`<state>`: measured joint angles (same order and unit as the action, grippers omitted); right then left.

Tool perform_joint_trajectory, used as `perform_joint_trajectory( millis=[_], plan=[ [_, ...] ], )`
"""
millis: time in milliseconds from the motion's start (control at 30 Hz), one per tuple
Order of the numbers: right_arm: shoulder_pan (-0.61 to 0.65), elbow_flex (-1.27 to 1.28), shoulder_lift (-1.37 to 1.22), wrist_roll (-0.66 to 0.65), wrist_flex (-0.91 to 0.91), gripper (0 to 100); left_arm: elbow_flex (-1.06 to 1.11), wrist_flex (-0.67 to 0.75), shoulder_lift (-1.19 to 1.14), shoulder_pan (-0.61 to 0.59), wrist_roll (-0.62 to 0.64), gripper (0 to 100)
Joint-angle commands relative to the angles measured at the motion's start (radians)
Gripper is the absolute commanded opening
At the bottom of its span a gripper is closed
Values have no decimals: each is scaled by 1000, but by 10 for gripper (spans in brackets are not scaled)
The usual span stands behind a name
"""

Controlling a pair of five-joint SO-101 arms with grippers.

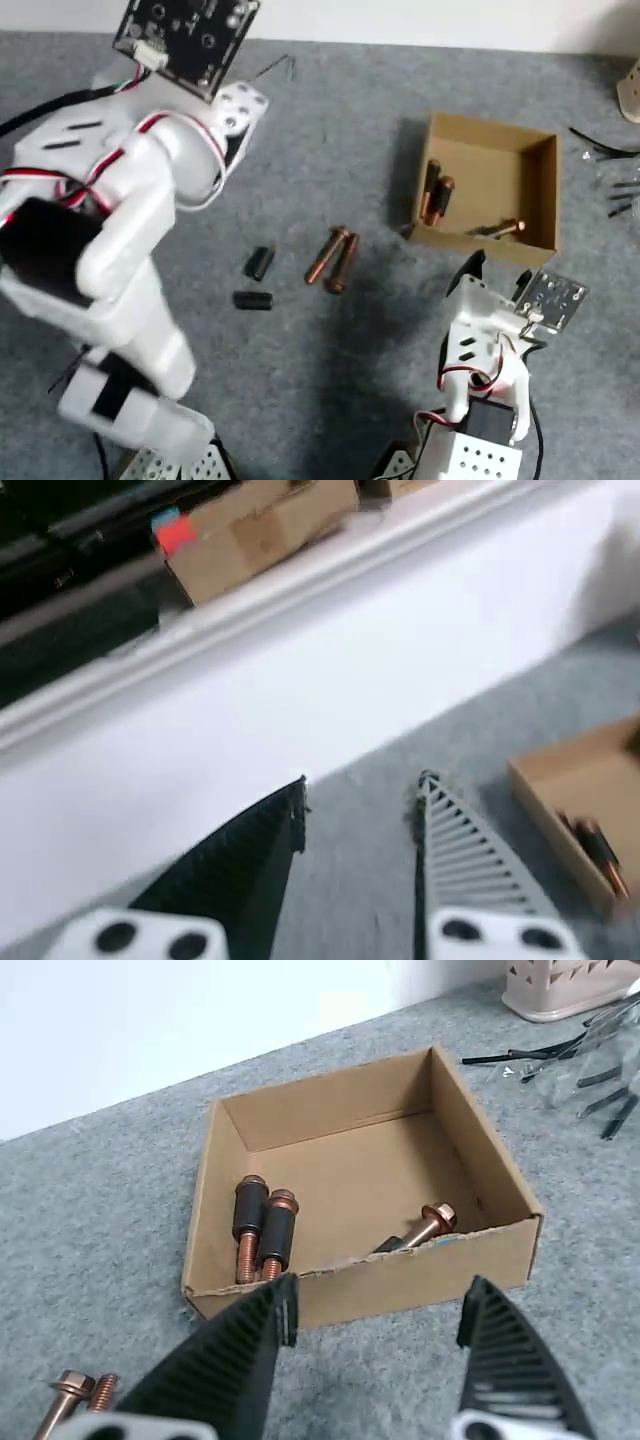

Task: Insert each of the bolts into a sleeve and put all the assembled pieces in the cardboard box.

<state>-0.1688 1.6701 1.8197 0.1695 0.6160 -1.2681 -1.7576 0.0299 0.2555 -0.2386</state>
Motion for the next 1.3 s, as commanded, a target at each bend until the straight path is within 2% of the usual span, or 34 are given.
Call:
perform_joint_trajectory(
  millis=[0, 267, 533, 733, 900, 1000, 1267],
  plan=[
    [-7, 56, 8, -12, -28, 241, 292, -6, 197, -12, -2, 171],
    [-7, 56, 8, -14, -28, 241, 952, 28, 568, -12, -3, 171],
    [-5, 56, 8, -14, -28, 241, 1644, 270, 981, -22, -3, 171],
    [-5, 58, 8, -14, -28, 241, 2048, 532, 1305, -193, -44, 175],
    [31, 76, 8, -15, -31, 241, 2422, 744, 1448, -245, -15, 175],
    [33, 76, 8, -17, -31, 241, 2551, 829, 1509, -271, 61, 175],
    [38, 76, 8, -17, -31, 241, 2737, 868, 1715, -337, 153, 175]
  ],
)
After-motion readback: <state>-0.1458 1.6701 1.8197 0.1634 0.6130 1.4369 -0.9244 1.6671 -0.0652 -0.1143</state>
